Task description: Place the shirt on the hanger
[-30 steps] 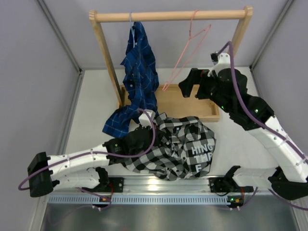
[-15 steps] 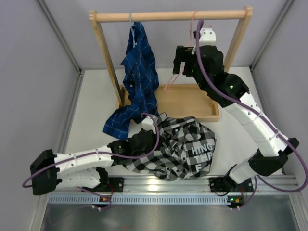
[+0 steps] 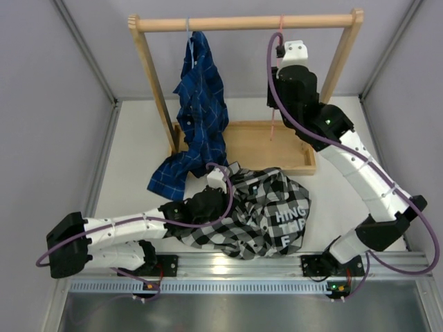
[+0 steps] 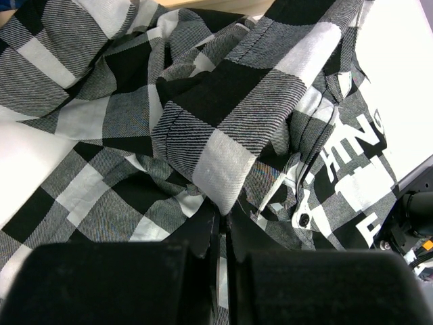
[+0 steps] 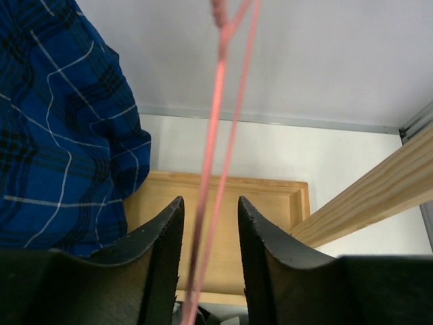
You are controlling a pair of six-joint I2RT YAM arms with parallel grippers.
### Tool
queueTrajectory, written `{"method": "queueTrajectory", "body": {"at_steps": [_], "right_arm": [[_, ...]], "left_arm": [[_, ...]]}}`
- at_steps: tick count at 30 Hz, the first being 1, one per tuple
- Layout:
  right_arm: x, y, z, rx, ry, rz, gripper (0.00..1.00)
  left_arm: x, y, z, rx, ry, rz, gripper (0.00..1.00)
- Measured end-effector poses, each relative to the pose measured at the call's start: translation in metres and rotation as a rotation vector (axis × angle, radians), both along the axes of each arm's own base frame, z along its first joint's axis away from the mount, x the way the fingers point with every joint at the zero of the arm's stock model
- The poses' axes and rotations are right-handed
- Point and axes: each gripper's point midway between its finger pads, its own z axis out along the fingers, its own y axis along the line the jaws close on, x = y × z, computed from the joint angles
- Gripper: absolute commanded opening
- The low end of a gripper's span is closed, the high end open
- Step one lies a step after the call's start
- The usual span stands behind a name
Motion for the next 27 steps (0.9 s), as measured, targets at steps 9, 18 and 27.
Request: {"method": "queueTrajectory", "body": {"at_steps": [9, 18, 27], "right_arm": [[-0.008, -0.029, -0.012, 0.020, 0.029, 0.009, 0.20], [-0.011, -0.032, -0.028, 0.012, 0.065, 0.036, 0.17], [-0.010, -0.032, -0.034, 0.018, 0.081, 0.044, 0.00]], "left_arm": [[0.000, -0.003, 0.001, -0.018, 0.002, -0.003, 0.00], [-0.001, -0.005, 0.002, -0.030, 0.001, -0.009, 0.00], [-0.003, -0.004, -0.001, -0.025, 0.008, -0.017, 0.00]]}}
